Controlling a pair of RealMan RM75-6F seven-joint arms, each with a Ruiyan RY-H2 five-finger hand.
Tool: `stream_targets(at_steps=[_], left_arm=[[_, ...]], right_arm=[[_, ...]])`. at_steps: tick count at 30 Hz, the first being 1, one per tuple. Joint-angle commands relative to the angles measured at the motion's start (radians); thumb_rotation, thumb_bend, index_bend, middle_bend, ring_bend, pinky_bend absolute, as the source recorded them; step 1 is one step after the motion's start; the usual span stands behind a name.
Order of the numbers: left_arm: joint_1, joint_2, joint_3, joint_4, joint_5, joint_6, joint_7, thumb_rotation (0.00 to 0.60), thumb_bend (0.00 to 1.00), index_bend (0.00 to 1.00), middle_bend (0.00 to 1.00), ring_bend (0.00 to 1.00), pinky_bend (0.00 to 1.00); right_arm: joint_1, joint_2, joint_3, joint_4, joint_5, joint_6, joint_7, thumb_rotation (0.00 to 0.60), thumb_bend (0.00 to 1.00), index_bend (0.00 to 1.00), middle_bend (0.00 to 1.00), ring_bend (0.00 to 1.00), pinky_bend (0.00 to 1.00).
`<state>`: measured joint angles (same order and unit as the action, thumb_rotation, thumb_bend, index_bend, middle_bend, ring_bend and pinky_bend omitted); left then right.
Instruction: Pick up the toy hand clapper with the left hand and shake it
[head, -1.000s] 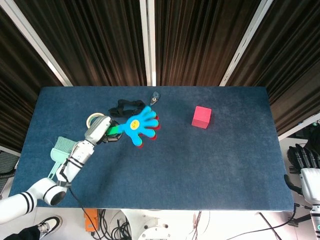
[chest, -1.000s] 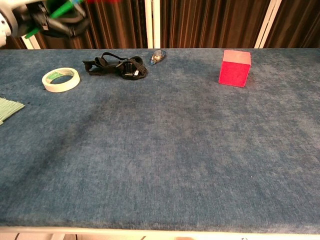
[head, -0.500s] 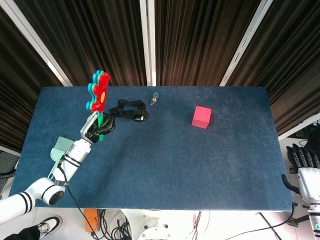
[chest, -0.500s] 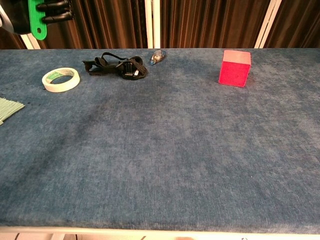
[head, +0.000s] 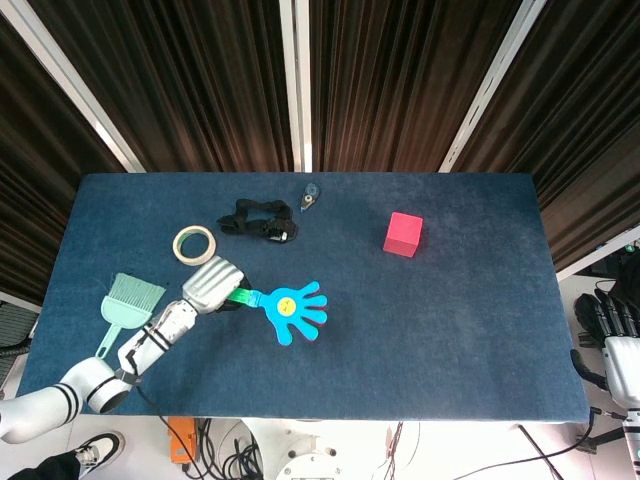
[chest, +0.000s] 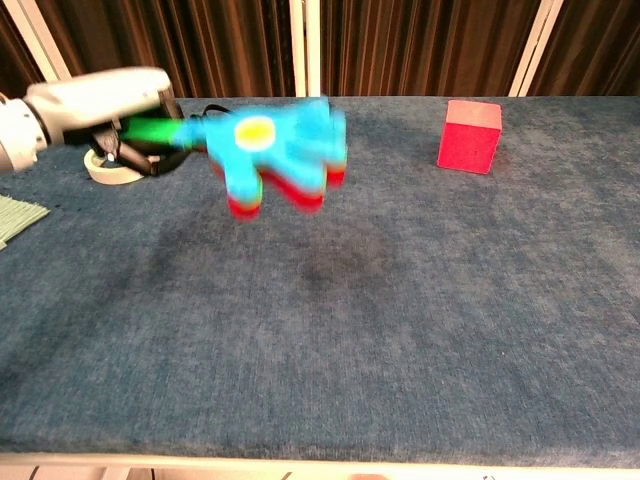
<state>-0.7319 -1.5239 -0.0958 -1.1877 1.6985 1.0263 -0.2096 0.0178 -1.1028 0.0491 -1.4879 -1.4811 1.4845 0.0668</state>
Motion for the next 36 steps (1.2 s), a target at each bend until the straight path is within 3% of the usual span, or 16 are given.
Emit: stream_targets(at_steps=[1,3,6,13,17,21,25,27,31,36], left_arm=[[-0.005,-0.071,0.06,0.081,0.014,0.018,0.198,0.6,0.81,1.0,1.0,1.0,1.0],[0.015,-0.08,0.028,0.045,-0.049,0.039,0.081,0.6,0.81,1.0,1.0,1.0,1.0],[0.05,-0.083,-0.058,-0.077,-0.195,0.056,-0.22,0.6,0.81,1.0,1.0,1.0,1.0],[0.119,0.004,-0.296,-0.388,-0.507,-0.016,-0.839,0.6,0.8,1.0,1.0,1.0,1.0],[0.152,0.047,-0.374,-0.46,-0.618,-0.075,-0.999,0.6,0.8,1.0,1.0,1.0,1.0],[0.156,0.056,-0.349,-0.462,-0.576,-0.075,-0.936,0.6,0.81,1.0,1.0,1.0,1.0],[0.141,0.028,-0.275,-0.403,-0.431,-0.029,-0.794,0.6,0.81,1.0,1.0,1.0,1.0],[0.126,-0.002,-0.225,-0.318,-0.319,0.034,-0.651,0.6,0.81,1.0,1.0,1.0,1.0],[0.087,-0.091,-0.094,-0.023,-0.026,0.204,-0.287,0.6,0.81,1.0,1.0,1.0,1.0],[0.041,-0.147,0.021,0.196,0.149,0.255,-0.089,0.6,0.81,1.0,1.0,1.0,1.0]], right_arm=[[0.0,-0.001,0.0,0.003,0.001,-0.002,0.003,0.6,0.28,0.0,0.0,0.0,0.0],[0.0,-0.001,-0.001,0.004,0.0,-0.004,0.005,0.6,0.28,0.0,0.0,0.0,0.0],[0.0,-0.002,-0.002,0.006,0.0,-0.004,0.006,0.6,0.28,0.0,0.0,0.0,0.0],[0.002,-0.003,-0.002,0.003,-0.001,-0.007,0.002,0.6,0.28,0.0,0.0,0.0,0.0],[0.003,-0.004,-0.003,0.005,0.0,-0.011,0.001,0.6,0.28,0.0,0.0,0.0,0.0],[0.004,-0.005,-0.003,0.004,0.001,-0.013,-0.001,0.6,0.28,0.0,0.0,0.0,0.0],[0.005,-0.007,-0.004,0.001,-0.003,-0.013,-0.005,0.6,0.28,0.0,0.0,0.0,0.0],[0.005,-0.006,-0.004,0.0,-0.004,-0.012,-0.006,0.6,0.28,0.0,0.0,0.0,0.0],[0.002,-0.004,-0.003,0.002,0.001,-0.01,-0.001,0.6,0.28,0.0,0.0,0.0,0.0],[0.003,-0.002,-0.004,0.008,0.002,-0.016,0.008,0.6,0.28,0.0,0.0,0.0,0.0]])
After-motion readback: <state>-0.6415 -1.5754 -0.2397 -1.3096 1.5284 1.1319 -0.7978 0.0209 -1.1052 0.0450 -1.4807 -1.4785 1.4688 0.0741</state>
